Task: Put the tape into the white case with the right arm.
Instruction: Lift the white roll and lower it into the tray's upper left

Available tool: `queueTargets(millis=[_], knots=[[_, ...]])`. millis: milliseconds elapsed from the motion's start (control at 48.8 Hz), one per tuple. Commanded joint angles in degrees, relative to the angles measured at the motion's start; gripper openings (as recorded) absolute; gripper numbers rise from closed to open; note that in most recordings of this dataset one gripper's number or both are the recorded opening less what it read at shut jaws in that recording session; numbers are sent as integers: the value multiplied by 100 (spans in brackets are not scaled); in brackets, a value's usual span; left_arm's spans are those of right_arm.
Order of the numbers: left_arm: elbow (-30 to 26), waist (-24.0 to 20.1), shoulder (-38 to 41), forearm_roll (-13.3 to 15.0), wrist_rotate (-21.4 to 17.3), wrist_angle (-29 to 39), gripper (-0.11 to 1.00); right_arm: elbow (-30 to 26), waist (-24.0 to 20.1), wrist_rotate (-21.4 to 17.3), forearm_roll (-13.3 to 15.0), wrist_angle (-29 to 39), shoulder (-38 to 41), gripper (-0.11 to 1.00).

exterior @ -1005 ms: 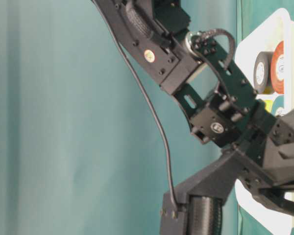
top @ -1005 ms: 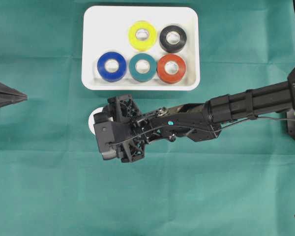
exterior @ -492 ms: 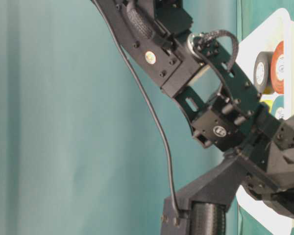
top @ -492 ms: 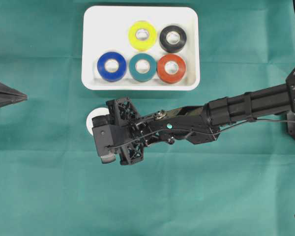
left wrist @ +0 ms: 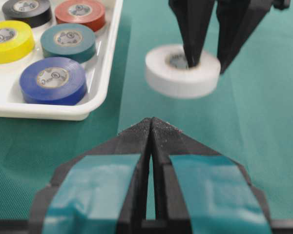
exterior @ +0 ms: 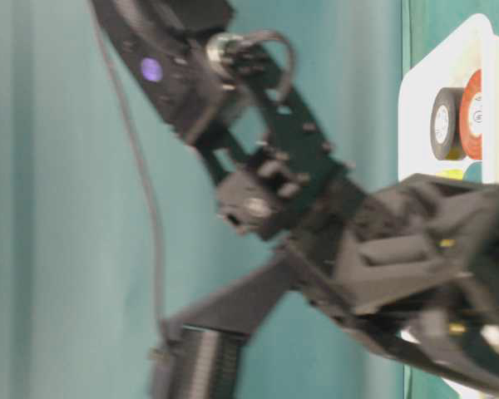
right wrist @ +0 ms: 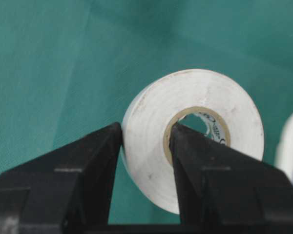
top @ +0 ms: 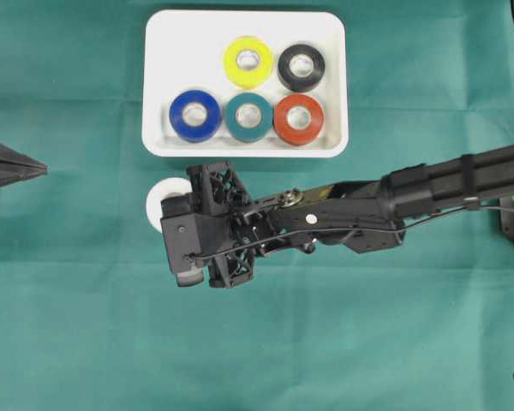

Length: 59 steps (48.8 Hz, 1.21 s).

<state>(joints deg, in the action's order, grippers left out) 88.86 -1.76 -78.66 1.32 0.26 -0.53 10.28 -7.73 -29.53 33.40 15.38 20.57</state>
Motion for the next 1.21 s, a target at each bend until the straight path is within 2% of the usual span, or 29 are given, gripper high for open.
queueTargets(millis=[0,308,800,984,1189], knots=[[-70,-18,35,0,-9,-44,0,-141,-9,0,9,62,-352,3],[-70,-9,44,9,-9,-44,0,-176,158,9,9,132,-369,3],[-70,-18,44,0,0,-44,0,-141,1617,35,9,-123,-369,3],[-70,-18,44,0,0,-44,0,-114,1978,53,9,-316,-369,3],[-70,-18,44,0,0,-44,0,-70,2127,53,9,-334,-343,3]])
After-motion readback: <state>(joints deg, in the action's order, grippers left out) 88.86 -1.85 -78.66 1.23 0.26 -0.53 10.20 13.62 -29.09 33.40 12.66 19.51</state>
